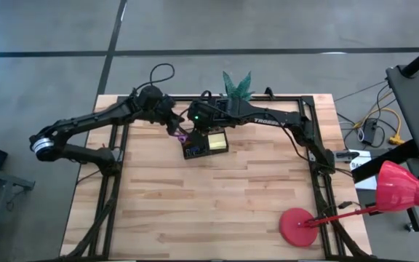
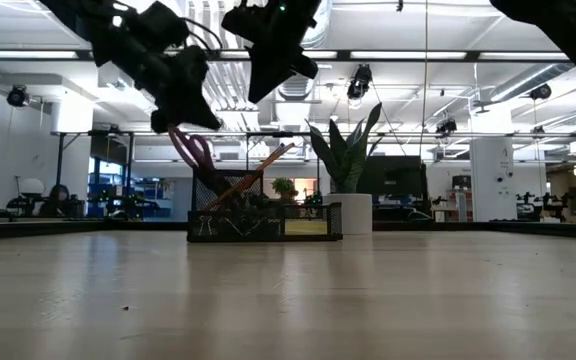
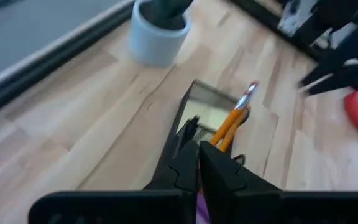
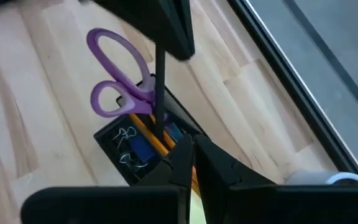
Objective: Pick and place office supplies into organizer
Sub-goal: Put the pen into the desk organizer, then return to Home Position
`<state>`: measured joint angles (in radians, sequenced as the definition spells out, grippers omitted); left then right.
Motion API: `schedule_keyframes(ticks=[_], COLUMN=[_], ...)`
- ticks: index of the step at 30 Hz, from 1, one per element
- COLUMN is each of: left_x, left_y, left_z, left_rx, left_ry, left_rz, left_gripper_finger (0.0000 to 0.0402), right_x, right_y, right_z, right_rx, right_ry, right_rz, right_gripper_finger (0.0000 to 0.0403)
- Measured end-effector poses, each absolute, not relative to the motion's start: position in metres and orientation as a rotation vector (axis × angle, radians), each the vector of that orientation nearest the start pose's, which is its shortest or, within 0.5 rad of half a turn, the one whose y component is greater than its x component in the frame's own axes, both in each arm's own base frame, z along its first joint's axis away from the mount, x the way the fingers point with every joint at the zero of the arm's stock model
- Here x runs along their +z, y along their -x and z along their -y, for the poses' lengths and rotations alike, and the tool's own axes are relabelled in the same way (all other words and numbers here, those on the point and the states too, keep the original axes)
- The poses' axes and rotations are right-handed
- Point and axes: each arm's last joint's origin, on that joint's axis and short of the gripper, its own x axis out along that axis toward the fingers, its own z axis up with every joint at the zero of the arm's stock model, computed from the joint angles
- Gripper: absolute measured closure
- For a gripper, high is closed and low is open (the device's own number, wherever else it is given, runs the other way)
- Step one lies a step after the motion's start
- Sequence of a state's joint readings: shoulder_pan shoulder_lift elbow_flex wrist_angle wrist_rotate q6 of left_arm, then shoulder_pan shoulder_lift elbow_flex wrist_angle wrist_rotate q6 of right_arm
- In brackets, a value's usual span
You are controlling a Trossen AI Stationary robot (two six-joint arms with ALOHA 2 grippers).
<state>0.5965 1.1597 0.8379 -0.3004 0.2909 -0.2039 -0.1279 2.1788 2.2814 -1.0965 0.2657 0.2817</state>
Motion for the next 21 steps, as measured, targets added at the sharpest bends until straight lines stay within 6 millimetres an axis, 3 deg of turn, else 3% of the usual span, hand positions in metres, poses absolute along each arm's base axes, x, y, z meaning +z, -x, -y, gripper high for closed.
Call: schedule_keyframes(ticks=[5,9,12,15,21], left_x=[0.295,0.320,0.335,0.344,0.344], left_y=[-0.188,-0.165,-0.152,-0.151,-0.159], left_z=[-0.113,-0.089,-0.075,-0.068,-0.043], left_rx=[0.259,0.094,0.071,0.096,0.194], left_ry=[0.445,0.499,0.563,0.652,0.532], left_rz=[-0.433,-0.315,-0.198,-0.073,-0.045], left_gripper_finger=[0.0402,0.0402,0.0402,0.0402,0.0402], right_x=[0.328,0.343,0.354,0.364,0.392], right_y=[-0.453,-0.449,-0.443,-0.434,-0.401], right_z=[0.046,0.022,0.017,0.021,0.020], right_rx=[-0.460,-0.404,-0.346,-0.311,-0.306], right_ry=[-0.162,-0.145,-0.132,-0.152,-0.141], right_rz=[-0.962,-0.917,-0.901,-0.897,-0.892], right_gripper_finger=[0.0394,0.0394,0.0394,0.0394,0.0394])
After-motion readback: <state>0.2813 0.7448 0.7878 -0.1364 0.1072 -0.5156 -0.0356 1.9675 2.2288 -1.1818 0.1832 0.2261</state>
